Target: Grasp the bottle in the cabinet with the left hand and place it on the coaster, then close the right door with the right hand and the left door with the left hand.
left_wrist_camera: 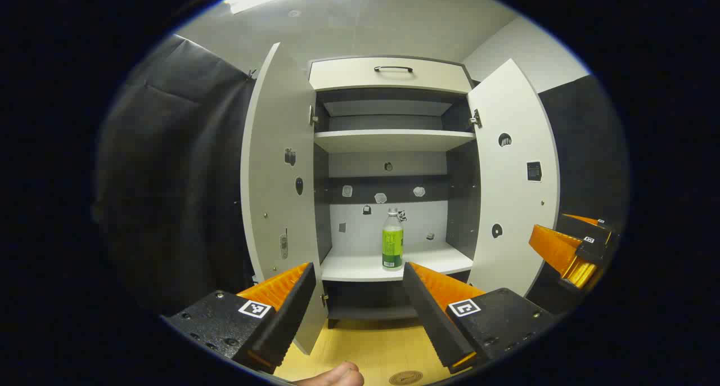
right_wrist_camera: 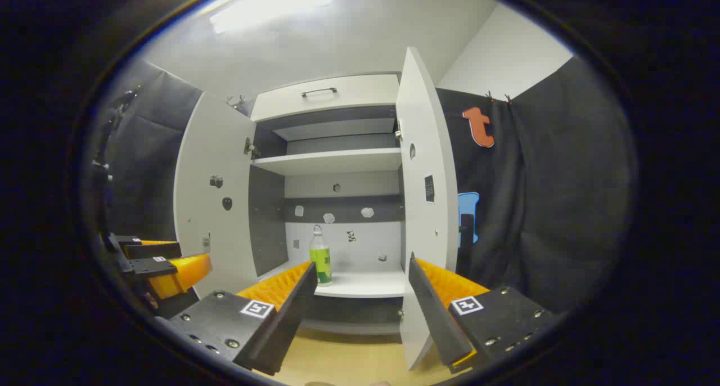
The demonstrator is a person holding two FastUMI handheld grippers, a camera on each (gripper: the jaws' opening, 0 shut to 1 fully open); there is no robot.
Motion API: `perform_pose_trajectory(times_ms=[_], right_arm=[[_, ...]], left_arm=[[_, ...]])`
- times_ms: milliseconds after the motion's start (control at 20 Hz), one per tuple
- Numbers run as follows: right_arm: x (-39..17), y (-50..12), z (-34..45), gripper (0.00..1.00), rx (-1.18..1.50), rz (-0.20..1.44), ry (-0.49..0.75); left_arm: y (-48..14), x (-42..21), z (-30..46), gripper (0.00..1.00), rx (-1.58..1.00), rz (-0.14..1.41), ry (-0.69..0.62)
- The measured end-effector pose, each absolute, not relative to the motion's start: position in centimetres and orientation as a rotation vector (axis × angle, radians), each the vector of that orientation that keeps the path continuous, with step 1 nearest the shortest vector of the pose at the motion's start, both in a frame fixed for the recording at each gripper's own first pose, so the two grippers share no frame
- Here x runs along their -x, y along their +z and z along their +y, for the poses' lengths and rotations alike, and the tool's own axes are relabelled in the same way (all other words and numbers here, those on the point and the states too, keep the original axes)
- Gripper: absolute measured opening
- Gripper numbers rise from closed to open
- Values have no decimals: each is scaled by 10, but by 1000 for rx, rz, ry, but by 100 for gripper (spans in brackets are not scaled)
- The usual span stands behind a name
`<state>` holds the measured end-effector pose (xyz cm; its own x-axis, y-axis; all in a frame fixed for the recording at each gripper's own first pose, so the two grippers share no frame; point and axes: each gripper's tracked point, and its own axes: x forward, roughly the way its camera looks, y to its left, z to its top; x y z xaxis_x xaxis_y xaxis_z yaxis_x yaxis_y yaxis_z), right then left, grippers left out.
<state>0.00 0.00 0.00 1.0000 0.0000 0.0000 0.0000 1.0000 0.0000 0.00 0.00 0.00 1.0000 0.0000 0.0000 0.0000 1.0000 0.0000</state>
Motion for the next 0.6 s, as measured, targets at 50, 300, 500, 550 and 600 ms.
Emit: perform_pose_trajectory(times_ms=[50,300,500,550,600], right_arm=[[-3,-1,1,96,6,-2,-2],[-24,-10,11,99,26,12,-4],[-45,-12,20,99,27,7,-9],[-51,-13,21,99,29,7,-12],[-57,-13,21,99,32,6,-21]], left_arm=[[-3,-4,1,98,21,11,-1],[-19,-38,12,99,119,62,-17],[-18,-64,22,99,92,45,-26],[-15,-70,24,99,77,31,-28],[-12,-76,26,99,67,15,-25]])
